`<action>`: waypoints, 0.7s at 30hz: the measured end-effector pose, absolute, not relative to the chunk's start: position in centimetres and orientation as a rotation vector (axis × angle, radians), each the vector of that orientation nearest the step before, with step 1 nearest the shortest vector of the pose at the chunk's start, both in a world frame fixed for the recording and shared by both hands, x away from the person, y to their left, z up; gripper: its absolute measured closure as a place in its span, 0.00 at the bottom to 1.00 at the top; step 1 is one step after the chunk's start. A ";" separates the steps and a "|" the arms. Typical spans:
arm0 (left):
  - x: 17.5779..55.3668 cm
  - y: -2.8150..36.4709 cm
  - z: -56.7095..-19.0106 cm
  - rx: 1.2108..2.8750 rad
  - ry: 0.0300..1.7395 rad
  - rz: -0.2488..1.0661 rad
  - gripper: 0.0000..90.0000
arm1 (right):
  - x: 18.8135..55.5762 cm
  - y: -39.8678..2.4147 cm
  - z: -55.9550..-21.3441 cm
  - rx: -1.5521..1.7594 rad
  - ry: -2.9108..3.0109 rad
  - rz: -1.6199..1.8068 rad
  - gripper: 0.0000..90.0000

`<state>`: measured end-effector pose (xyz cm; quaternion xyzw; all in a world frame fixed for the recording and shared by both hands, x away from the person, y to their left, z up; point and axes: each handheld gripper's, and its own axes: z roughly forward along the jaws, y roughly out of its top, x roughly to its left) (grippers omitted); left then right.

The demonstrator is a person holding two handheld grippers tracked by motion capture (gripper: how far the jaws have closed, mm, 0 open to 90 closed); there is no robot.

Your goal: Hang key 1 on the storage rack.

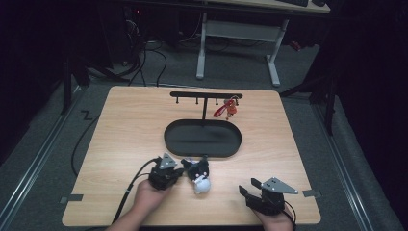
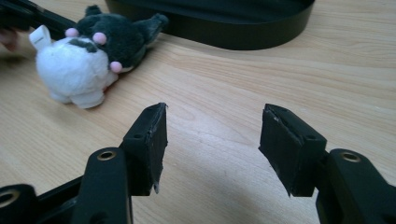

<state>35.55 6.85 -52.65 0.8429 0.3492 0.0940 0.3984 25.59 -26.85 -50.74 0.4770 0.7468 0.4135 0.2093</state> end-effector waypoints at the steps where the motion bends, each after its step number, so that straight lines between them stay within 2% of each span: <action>1: 35.2 5.2 -52.7 2.146 0.864 0.222 0.99 | 25.6 -26.9 -50.8 1.331 2.077 1.157 0.46; 4: 35.1 3.5 -52.7 2.147 0.863 0.195 0.96 | 25.6 -27.2 -50.8 1.338 2.078 1.166 0.47; 8: 34.1 -1.2 -52.5 2.223 0.742 0.155 0.96 | 25.8 -28.9 -50.7 1.370 2.033 1.130 0.46; 12: 33.6 -3.5 -52.3 2.232 0.679 0.138 0.93 | 25.8 -30.7 -51.0 1.443 1.982 1.100 0.46; 16: 33.8 -2.9 -52.2 2.231 0.689 0.143 0.86 | 26.1 -31.5 -51.5 1.482 1.977 1.076 0.46; 18: 34.3 -0.5 -52.2 2.234 0.711 0.191 0.75 | 26.2 -31.7 -51.9 1.505 1.982 1.068 0.46; 19: 34.3 -0.5 -52.2 2.234 0.711 0.191 0.71 | 26.2 -31.7 -51.9 1.505 1.982 1.068 0.46; 21: 34.7 1.8 -52.0 2.226 0.724 0.221 0.67 | 26.3 -31.6 -52.0 1.504 1.995 1.062 0.45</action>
